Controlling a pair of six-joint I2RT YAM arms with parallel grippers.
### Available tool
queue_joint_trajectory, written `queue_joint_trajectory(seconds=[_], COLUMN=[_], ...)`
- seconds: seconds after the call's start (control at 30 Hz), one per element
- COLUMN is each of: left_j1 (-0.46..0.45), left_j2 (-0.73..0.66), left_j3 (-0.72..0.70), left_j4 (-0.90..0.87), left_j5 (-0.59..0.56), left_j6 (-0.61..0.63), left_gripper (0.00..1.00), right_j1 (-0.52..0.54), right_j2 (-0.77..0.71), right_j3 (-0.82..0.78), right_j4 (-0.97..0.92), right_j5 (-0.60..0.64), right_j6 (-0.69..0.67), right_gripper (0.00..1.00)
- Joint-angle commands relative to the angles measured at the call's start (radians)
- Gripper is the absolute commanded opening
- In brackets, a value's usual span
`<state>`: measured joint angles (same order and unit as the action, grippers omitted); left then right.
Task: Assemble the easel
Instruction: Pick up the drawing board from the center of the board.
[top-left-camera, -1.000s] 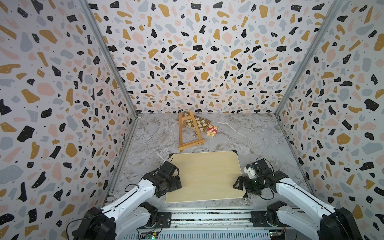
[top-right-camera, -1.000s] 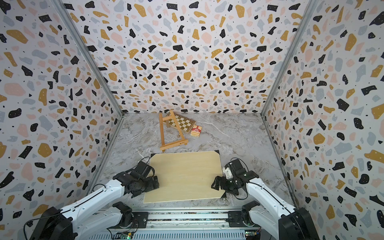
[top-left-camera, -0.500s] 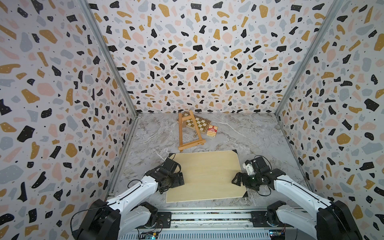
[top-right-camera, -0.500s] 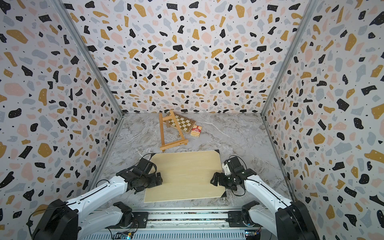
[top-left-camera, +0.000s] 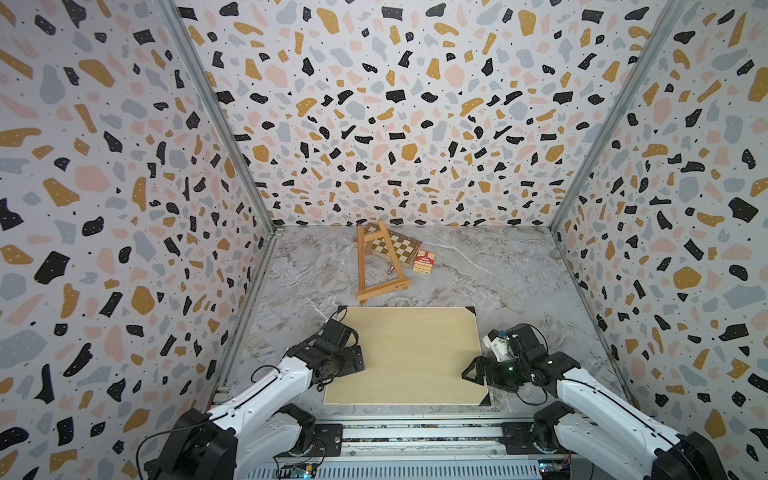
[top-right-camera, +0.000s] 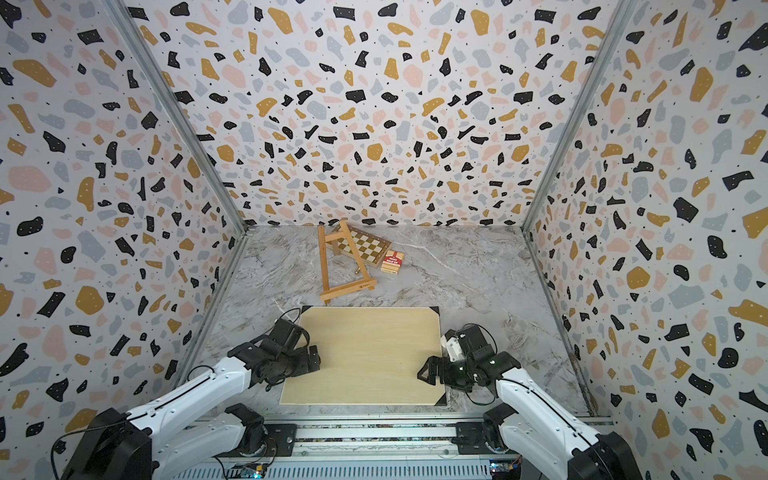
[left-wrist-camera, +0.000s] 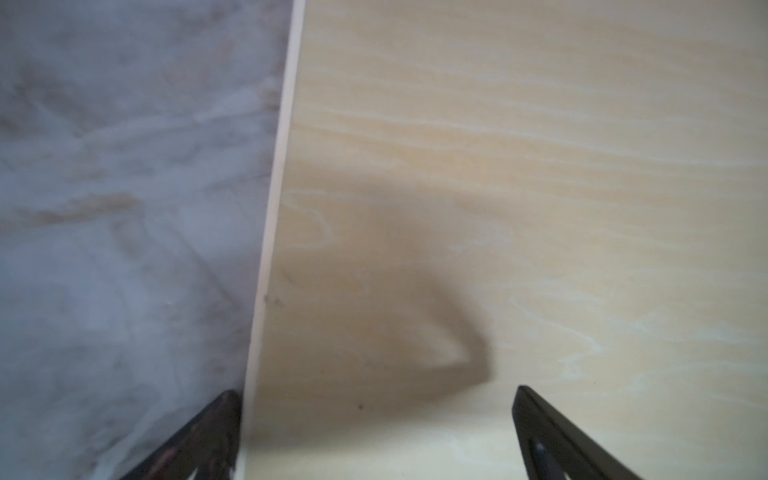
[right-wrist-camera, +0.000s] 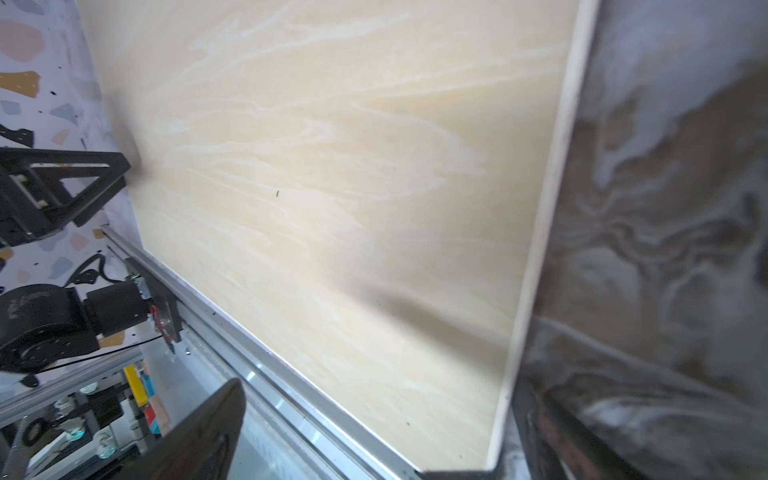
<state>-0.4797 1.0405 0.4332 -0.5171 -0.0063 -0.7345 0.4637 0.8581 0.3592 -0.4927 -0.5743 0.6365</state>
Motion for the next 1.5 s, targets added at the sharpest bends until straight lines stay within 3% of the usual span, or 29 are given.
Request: queue_joint_trajectory(seconds=[0.0,0.17,0.5,0.63,0.8,0.9,1.0,1.13,1.3,1.47], left_j1=[-0.019,-0.019,-0.019,-0.018,-0.019,-0.019,-0.019,-0.019,-0.019,-0.019], left_j2=[0.024,0.023,-0.013,-0.014,-0.018,-0.034,-0.043,-0.046,-0.055,-0.069], left_j3=[-0.059,-0.072,-0.078,-0.084,-0.088,-0.094,-0.093,-0.09,-0.087,-0.076], left_j4=[0.048,0.054,0.056,0.066,0.043,0.044,0.047,0.031,0.007,-0.032], left_j5=[0.227,0.253,0.305,0.318,0.304,0.302,0.301,0.292,0.256,0.196], left_j6=[-0.038,-0.043,-0.057,-0.064,-0.068,-0.075,-0.075,-0.07,-0.07,-0.064], left_gripper=[0.99,0.99,0.99,0.99,0.99,0.99,0.99,0.99,0.99,0.99], right_j1=[0.032,0.03,0.036,0.055,0.032,0.032,0.024,-0.01,-0.063,-0.081], right_j2=[-0.072,-0.16,-0.187,-0.2,-0.22,-0.217,-0.158,-0.137,-0.128,-0.123], right_j3=[0.049,0.061,0.078,0.019,0.143,0.117,0.086,0.075,0.121,0.153], right_j4=[0.191,0.257,0.349,0.52,0.394,0.398,0.335,0.289,0.073,-0.04], right_j5=[-0.369,-0.463,-0.477,-0.533,-0.54,-0.514,-0.506,-0.504,-0.384,-0.284], right_j6=[0.053,0.132,0.258,0.365,0.322,0.325,0.238,0.17,0.029,-0.037], right_gripper=[1.0,1.0,1.0,1.0,1.0,1.0,1.0,0.93,0.86,0.85])
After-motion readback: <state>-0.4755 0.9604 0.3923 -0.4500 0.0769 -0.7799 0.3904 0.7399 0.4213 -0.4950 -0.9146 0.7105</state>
